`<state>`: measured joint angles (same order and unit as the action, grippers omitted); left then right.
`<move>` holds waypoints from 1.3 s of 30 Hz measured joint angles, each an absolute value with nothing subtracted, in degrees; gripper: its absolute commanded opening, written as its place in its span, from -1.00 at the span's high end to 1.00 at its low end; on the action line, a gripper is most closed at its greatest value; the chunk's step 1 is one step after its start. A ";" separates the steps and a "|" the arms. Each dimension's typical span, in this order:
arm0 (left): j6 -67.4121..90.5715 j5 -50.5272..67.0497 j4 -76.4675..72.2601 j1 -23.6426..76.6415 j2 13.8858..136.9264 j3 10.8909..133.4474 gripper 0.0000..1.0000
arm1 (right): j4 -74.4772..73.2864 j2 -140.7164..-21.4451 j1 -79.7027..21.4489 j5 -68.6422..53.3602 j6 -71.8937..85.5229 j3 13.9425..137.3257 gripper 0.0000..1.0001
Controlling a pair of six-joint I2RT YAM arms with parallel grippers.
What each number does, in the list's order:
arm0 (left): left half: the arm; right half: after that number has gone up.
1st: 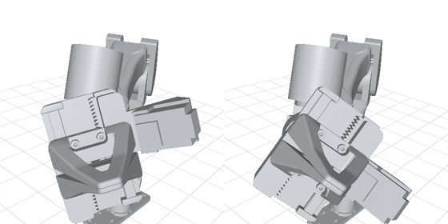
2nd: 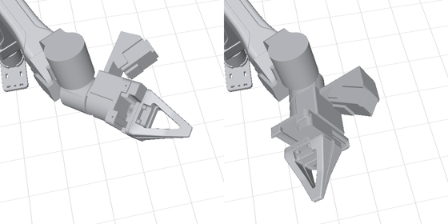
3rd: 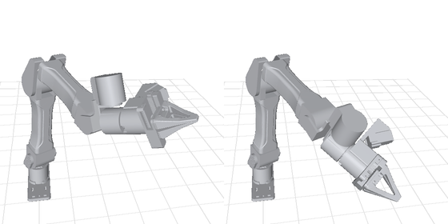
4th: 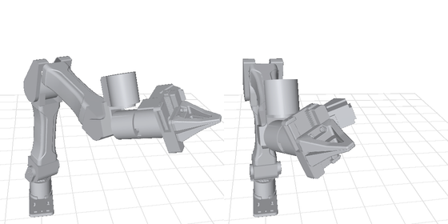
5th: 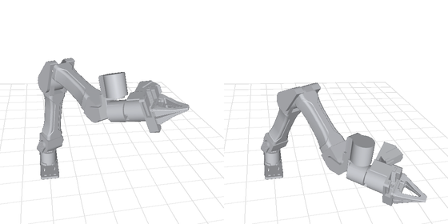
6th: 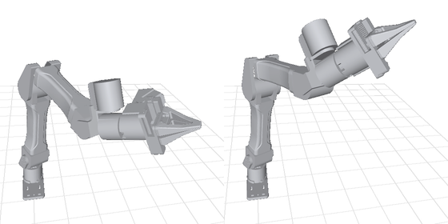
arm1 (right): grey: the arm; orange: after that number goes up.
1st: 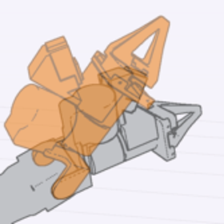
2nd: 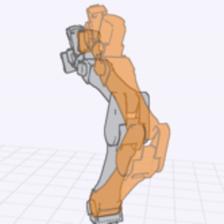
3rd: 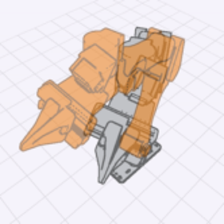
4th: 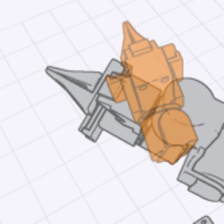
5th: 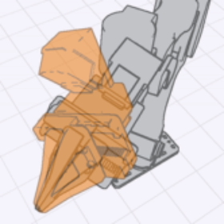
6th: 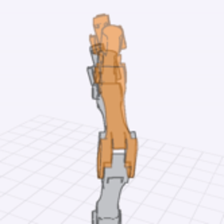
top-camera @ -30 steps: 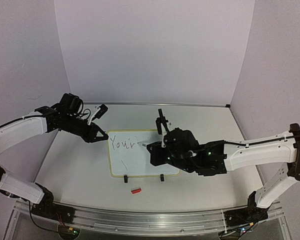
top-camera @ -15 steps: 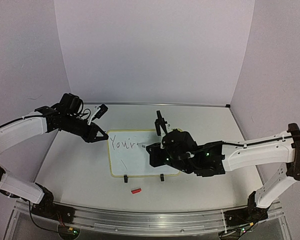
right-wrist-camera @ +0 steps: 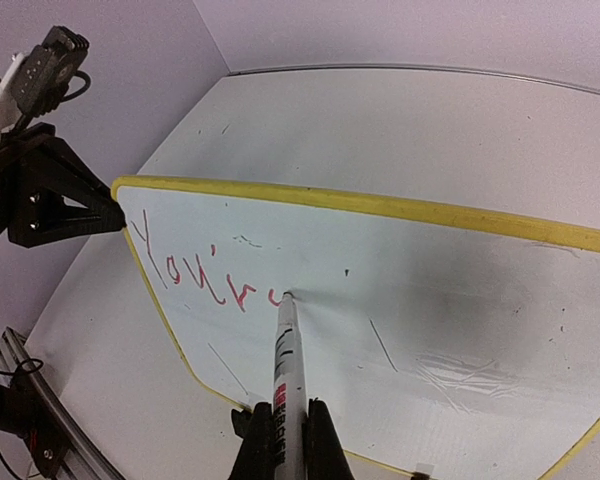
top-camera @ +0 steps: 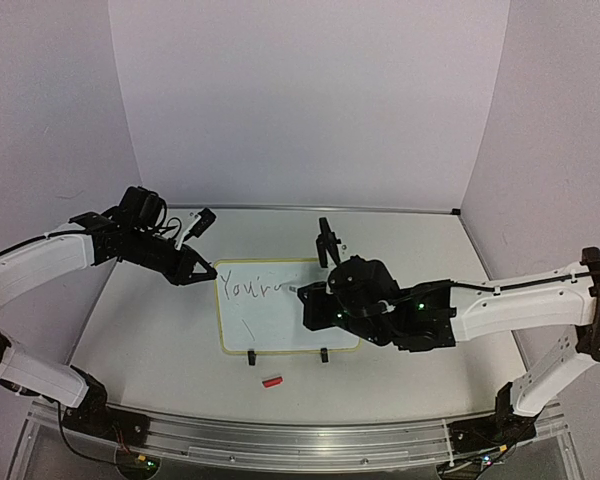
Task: Write a sentence on the whiteboard
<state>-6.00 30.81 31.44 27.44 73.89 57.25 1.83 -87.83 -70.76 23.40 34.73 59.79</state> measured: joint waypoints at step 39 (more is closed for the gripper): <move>-6.02 30.83 31.46 27.44 73.89 57.25 1.00 | 2.46 -89.14 -70.74 20.16 36.10 60.73 1.00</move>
<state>-6.02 30.83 31.46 27.44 73.89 57.25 2.46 -89.14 -70.74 20.16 36.10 60.73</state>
